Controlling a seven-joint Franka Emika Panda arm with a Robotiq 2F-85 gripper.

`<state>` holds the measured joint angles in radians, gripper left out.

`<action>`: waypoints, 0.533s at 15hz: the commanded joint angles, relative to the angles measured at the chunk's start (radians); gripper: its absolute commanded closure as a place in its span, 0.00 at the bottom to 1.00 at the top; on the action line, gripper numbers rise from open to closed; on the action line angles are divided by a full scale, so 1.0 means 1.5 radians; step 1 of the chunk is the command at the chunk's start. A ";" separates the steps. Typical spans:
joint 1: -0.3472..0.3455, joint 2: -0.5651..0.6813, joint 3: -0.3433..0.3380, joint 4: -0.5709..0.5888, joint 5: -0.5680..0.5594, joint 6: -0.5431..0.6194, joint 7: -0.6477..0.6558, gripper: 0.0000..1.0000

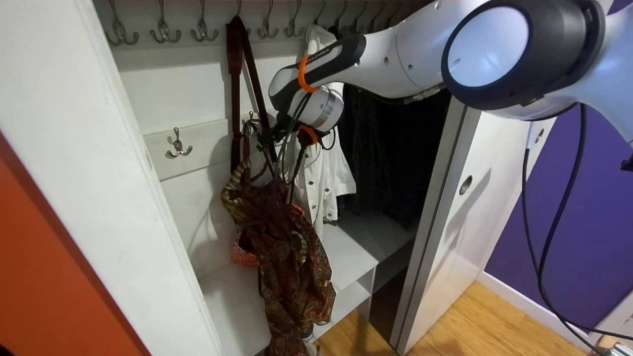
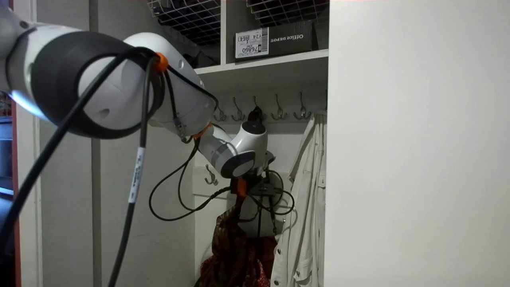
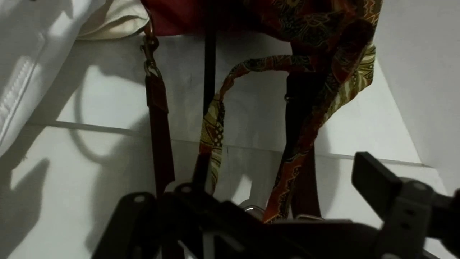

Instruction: Pick up one brown strap from the bottom hangers and hang it on the far left bottom hanger in the closet

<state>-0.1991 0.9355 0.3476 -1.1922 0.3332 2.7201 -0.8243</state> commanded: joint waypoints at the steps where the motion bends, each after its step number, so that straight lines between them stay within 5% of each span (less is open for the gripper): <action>1: -0.009 0.074 0.038 0.091 -0.014 0.027 -0.048 0.00; 6: -0.014 0.140 0.085 0.164 -0.013 0.070 -0.107 0.00; 7: -0.015 0.151 0.095 0.177 -0.013 0.074 -0.117 0.09; 8: -0.015 0.161 0.102 0.190 -0.014 0.080 -0.128 0.28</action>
<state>-0.2102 1.1008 0.4403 -1.0077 0.3332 2.8187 -0.9619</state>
